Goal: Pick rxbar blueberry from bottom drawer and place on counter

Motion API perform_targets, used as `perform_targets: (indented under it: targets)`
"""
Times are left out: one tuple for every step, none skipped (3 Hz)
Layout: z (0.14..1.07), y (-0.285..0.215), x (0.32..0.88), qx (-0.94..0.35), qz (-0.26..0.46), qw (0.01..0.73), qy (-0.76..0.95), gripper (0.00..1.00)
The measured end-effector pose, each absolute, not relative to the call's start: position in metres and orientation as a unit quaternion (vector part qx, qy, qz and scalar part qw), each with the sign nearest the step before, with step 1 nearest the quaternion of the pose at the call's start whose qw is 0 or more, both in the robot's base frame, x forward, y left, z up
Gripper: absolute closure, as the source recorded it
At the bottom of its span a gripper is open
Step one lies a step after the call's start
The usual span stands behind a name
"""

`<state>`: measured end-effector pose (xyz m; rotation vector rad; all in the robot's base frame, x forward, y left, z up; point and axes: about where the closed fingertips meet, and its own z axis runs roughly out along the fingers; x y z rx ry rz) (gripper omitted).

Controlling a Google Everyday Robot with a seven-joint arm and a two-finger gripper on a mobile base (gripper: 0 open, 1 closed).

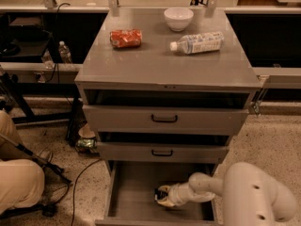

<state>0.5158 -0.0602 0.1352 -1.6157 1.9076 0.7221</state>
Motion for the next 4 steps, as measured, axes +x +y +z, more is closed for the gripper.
perform_targets:
  targets:
    - [0.251,-0.073,0.516,-0.619,0.276,0.318,0.663,1.00]
    - [0.251,-0.073,0.516,-0.619,0.276,0.318,0.663,1.00]
    - [0.269,-0.082,0.509,-0.615,0.260,0.328,0.668,1.00]
    - [0.312,-0.103,0.493,-0.605,0.221,0.352,0.678,1.00]
